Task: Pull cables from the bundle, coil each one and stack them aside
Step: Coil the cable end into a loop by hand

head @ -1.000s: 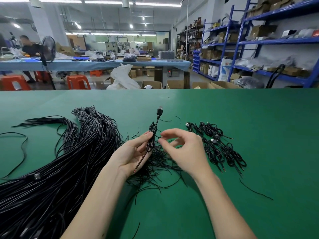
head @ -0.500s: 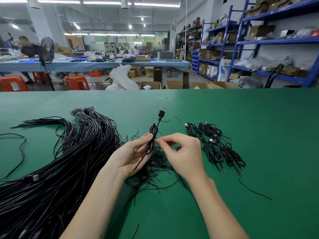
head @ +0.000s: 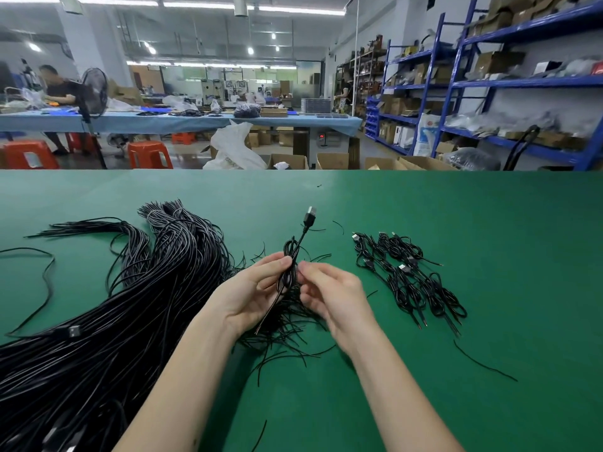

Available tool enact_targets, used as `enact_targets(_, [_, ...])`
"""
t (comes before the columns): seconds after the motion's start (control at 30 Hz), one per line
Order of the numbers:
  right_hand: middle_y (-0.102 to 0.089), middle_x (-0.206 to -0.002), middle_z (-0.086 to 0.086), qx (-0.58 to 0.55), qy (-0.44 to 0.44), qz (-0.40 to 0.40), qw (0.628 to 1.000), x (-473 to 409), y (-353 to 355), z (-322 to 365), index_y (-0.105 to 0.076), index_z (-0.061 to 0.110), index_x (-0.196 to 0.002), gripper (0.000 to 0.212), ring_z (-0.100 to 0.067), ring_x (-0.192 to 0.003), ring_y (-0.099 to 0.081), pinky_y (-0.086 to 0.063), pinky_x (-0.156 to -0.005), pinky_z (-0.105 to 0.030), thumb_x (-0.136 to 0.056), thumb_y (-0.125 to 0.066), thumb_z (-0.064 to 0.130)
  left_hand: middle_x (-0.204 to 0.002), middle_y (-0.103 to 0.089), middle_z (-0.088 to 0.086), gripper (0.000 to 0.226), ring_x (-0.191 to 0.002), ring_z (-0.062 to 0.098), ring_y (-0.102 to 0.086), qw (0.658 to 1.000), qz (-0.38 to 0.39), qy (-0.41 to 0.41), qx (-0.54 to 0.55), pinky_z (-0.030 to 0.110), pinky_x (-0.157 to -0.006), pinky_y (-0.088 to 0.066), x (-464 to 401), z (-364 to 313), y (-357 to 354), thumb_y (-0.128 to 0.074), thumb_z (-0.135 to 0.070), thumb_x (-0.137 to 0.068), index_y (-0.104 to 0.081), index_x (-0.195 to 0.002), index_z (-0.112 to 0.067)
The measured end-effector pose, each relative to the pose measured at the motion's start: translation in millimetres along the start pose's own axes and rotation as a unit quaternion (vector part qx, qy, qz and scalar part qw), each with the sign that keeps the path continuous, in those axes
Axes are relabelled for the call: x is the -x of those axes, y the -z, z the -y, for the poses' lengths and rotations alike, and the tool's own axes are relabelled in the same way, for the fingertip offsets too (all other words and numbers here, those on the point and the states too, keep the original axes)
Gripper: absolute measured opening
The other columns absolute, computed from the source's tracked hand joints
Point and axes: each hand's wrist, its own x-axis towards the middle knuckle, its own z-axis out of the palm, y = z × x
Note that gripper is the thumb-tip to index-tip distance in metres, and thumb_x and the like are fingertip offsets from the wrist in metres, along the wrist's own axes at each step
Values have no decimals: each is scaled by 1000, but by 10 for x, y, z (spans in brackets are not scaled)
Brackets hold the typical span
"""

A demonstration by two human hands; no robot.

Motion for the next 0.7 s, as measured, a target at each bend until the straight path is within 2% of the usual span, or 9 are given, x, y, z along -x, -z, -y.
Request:
enact_targets(0.07, [-75, -71, 2, 197, 202, -47, 958, -36, 46, -40, -79, 9, -89, 6, -9, -60, -67, -56, -54, -20, -88, -78, 15, -80, -75, 9, 43, -61, 13, -70, 999, -11, 16, 44, 22, -67, -59, -21, 23, -20, -79, -5, -64, -68, -105, -10])
enact_targets(0.13, [-75, -75, 11, 340, 357, -49, 869, -60, 122, -69, -80, 17, -89, 4, -6, -68, -69, -57, -59, -19, -88, -78, 20, -83, -74, 10, 41, -67, 14, -69, 997, -13, 27, 75, 23, -75, -57, -38, 30, -27, -80, -3, -63, -68, -102, -7])
enact_targets(0.2, [-75, -81, 13, 404, 438, -43, 802, -79, 188, -102, -81, 18, -91, 5, -2, -74, -67, -53, -65, -17, -89, -76, 20, -85, -73, 11, 38, -69, 15, -68, 996, -8, 33, 83, 25, -78, -56, -42, 29, -33, -80, -3, -65, -68, -101, -6])
enact_targets(0.27, [-75, -82, 9, 411, 464, -42, 783, -87, 203, -134, -81, 15, -91, 6, -3, -74, -66, -54, -65, -20, -91, -75, 16, -84, -72, 11, 37, -69, 15, -68, 996, -6, 34, 81, 26, -78, -57, -43, 38, -28, -79, -2, -67, -68, -102, -5])
enact_targets(0.33, [-74, -80, 8, 400, 465, -43, 789, -79, 189, -148, -81, 14, -89, 6, -5, -72, -66, -55, -61, -21, -90, -75, 14, -84, -71, 10, 38, -73, 14, -67, 996, -6, 33, 77, 27, -80, -57, -40, 45, -28, -78, -3, -68, -67, -104, -5])
enact_targets(0.4, [-73, -74, 10, 363, 430, -45, 825, -66, 169, -132, -81, 15, -85, 6, -7, -65, -68, -56, -59, -22, -88, -76, 14, -84, -72, 10, 39, -74, 14, -67, 997, -5, 31, 69, 26, -80, -57, -36, 44, -16, -78, -3, -67, -66, -105, -6])
enact_targets(0.57, [-71, -63, -5, 143, 162, 6, 976, -7, 46, -29, -80, 13, -74, 18, -12, -53, -63, -53, -53, -20, -88, -75, 4, -83, -75, 10, 45, -65, 16, -71, 999, 10, 20, 37, 23, -67, -61, -18, 16, 23, -79, -5, -65, -67, -108, -10])
enact_targets(0.63, [-70, -66, -9, 45, 68, 36, 996, 13, 37, 12, -79, 9, -72, 19, -10, -54, -60, -51, -51, -17, -88, -73, 0, -84, -75, 12, 47, -65, 17, -71, 999, 12, 17, 27, 23, -64, -61, -14, 8, 33, -80, -6, -64, -67, -109, -10])
enact_targets(0.7, [-70, -68, -8, 11, 10, 57, 998, 15, 60, 46, -79, 6, -74, 16, -8, -54, -61, -52, -51, -15, -88, -72, 0, -85, -75, 12, 48, -65, 16, -72, 1000, 13, 14, 7, 23, -61, -60, -7, 13, 40, -80, -7, -64, -67, -110, -10])
